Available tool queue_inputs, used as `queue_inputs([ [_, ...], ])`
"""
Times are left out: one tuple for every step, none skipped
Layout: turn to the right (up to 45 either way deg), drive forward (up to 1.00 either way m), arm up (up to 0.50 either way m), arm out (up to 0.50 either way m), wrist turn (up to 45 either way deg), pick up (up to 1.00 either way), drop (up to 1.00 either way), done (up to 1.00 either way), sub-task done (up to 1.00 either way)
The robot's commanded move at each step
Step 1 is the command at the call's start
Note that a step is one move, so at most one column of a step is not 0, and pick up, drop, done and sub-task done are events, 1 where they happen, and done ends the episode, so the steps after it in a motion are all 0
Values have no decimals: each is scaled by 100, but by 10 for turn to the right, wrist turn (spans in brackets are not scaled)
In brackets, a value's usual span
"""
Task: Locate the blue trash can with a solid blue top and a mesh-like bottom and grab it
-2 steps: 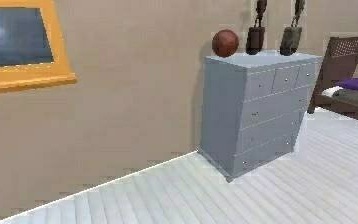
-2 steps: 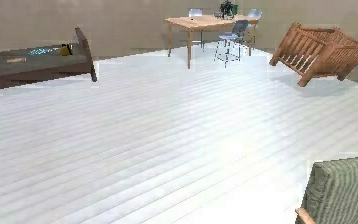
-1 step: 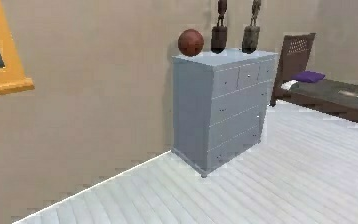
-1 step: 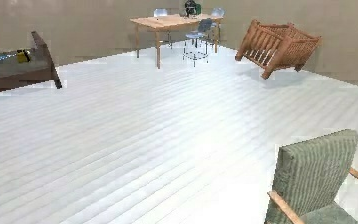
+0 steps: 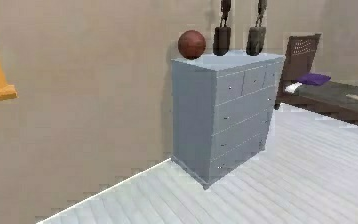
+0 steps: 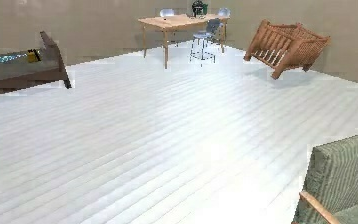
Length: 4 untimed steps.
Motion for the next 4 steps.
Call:
queue_inputs([
  [450,0,0,0,0,0,0,0,0],
  [450,0,0,0,0,0,0,0,0],
  [0,95,0,0,0,0,0,0,0],
  [450,0,0,0,0,0,0,0,0],
])
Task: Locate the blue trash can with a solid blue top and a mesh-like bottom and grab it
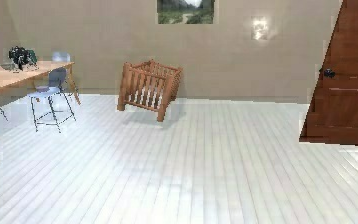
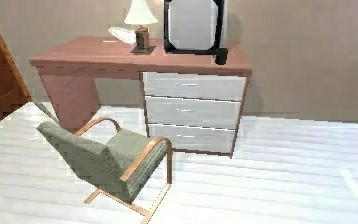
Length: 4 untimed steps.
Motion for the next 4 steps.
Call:
queue_inputs([
  [60,0,0,0,0,0,0,0,0],
  [0,70,0,0,0,0,0,0,0],
  [240,0,0,0,0,0,0,0,0],
  [0,100,0,0,0,0,0,0,0],
])
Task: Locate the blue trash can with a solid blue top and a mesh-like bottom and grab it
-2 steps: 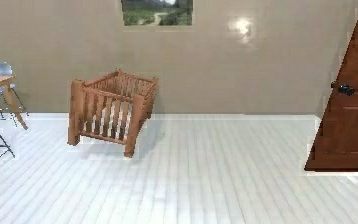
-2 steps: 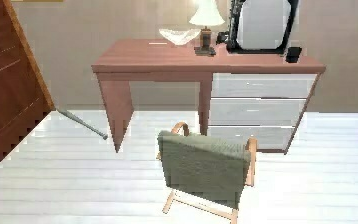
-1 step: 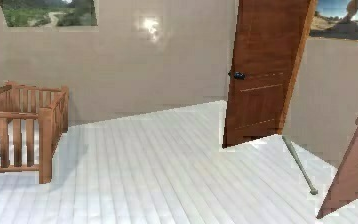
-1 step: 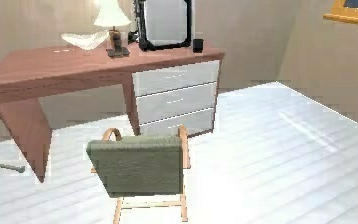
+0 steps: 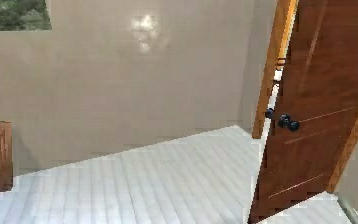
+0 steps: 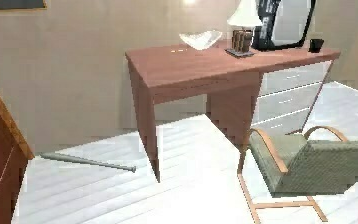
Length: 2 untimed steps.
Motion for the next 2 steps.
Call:
queue_inputs([
  [0,100,0,0,0,0,0,0,0],
  [30,0,0,0,0,0,0,0,0],
])
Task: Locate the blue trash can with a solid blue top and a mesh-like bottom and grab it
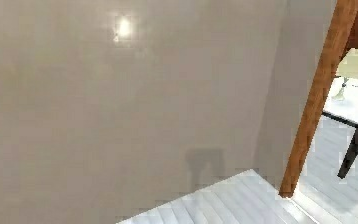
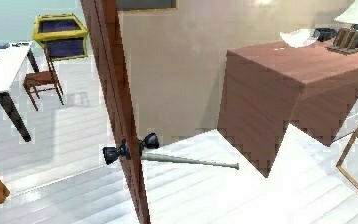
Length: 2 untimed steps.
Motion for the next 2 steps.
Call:
queue_inputs([
  [0,15,0,0,0,0,0,0,0],
  [300,0,0,0,0,0,0,0,0],
])
